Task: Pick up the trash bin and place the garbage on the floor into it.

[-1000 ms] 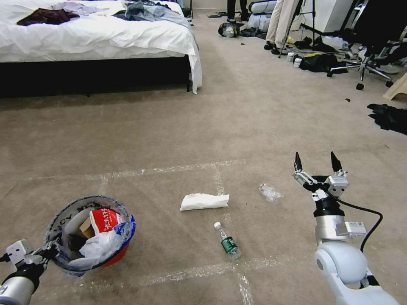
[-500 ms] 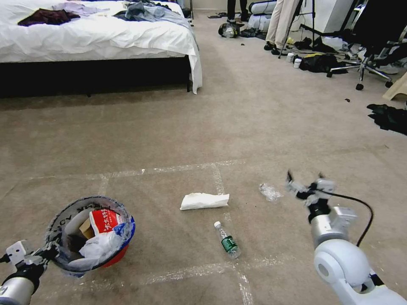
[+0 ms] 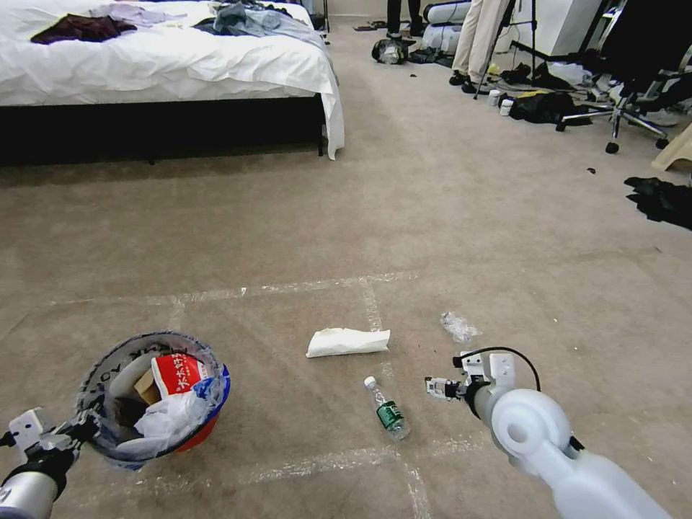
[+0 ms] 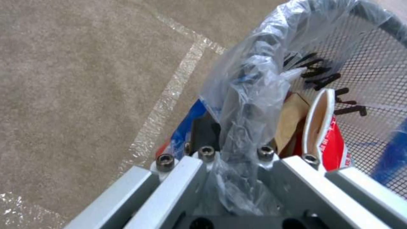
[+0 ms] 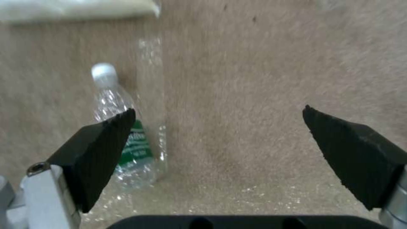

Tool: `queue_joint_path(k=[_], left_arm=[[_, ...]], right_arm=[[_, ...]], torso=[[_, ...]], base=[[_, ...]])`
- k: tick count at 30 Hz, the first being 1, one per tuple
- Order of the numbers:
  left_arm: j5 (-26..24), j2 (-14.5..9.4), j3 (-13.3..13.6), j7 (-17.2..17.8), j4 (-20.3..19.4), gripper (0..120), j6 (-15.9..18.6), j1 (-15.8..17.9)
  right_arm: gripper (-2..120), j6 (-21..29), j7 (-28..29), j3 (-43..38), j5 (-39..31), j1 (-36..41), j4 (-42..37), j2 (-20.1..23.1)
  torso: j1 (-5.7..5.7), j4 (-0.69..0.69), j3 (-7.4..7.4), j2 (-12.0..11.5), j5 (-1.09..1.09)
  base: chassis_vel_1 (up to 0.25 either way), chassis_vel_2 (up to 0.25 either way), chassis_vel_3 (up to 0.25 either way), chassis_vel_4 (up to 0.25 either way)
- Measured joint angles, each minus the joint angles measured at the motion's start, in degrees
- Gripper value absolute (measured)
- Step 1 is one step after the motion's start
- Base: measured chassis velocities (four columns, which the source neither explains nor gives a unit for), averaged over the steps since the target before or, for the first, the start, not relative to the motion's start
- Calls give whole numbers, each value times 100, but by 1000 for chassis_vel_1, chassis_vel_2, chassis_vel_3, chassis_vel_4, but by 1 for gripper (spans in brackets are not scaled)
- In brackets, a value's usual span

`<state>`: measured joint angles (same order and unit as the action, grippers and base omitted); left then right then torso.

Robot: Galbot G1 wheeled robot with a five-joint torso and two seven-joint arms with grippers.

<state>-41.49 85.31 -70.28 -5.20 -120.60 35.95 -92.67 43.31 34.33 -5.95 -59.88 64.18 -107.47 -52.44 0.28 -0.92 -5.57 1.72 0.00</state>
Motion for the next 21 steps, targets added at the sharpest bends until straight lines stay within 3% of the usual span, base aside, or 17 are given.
queue_joint_path(k=[16,21], left_arm=[[2,84,-34,72,-80,1,-11,-34],[2,111,-47,79,-87,1,-26,-36]], right_arm=[[100,-91,-538,1773,180,-1090,1377,-331],[100,-98,-594,1952,300,-1187,1706,-524]], torso=[[0,1,0,0,0],[0,1,0,0,0]], base=[[0,0,0,0],[0,0,0,0]])
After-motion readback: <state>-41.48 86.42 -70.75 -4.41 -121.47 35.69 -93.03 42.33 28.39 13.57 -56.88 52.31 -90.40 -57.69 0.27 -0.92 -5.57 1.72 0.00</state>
